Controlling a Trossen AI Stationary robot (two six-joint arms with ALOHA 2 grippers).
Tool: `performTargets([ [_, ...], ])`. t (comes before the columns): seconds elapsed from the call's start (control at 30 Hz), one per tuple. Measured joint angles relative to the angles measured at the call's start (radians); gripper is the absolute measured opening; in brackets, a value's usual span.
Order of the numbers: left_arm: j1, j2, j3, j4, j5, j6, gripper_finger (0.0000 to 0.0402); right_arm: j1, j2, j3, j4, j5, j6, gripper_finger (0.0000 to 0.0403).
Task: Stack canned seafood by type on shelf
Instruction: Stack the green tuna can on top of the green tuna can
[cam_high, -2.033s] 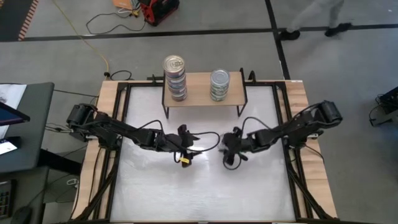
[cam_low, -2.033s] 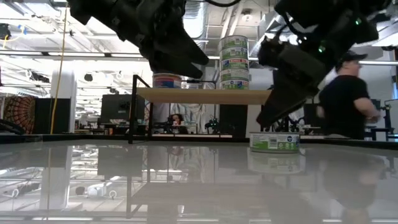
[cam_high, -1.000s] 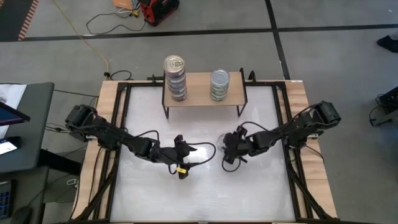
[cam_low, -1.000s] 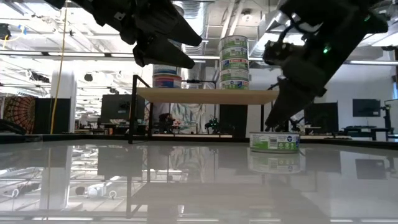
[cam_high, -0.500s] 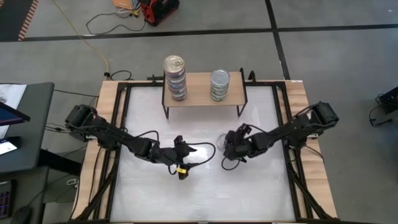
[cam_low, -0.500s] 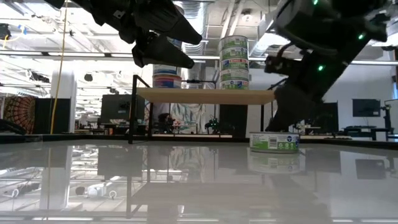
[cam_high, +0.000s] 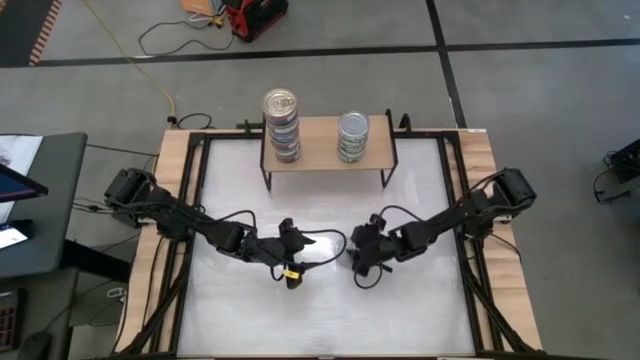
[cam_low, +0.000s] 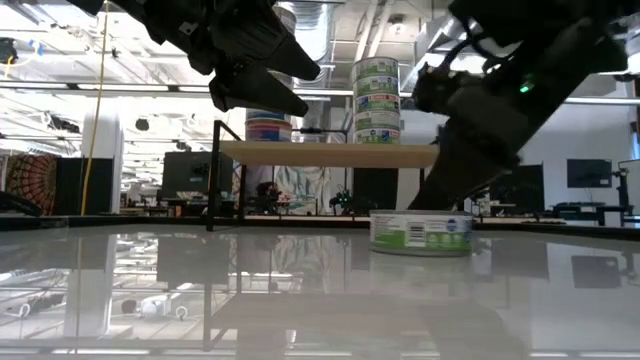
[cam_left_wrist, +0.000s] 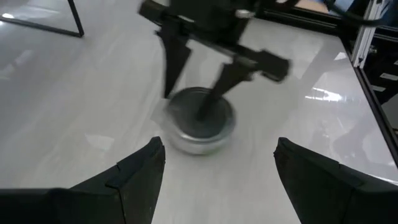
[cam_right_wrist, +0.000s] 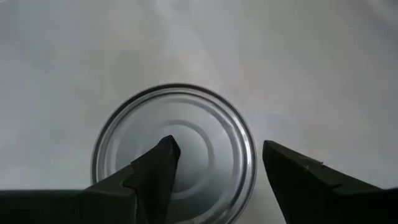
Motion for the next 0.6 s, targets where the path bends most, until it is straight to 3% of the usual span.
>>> performTargets([
  [0.17, 0.0, 0.0, 0.0, -0.019, 0.0, -0.04, 0.029, 0.045, -0.003, 0.026, 0.012, -0.016, -0.008, 0.027],
  [0.33, 0.0, 0.007, 0.0, 0.006, 0.0, -0.086, 0.029, 0.086, -0.078, 0.079, 0.014, 0.132, -0.083, 0.027],
  [0.47, 0.001, 0.043, 0.0, 0.073, 0.001, -0.118, 0.029, 0.112, -0.17, 0.1, -0.118, 0.209, -0.091, 0.027],
  [0.6, 0.014, 0.118, 0.021, 0.11, 0.013, -0.143, 0.029, 0.138, -0.257, 0.1, -0.339, 0.228, 0.037, 0.027],
])
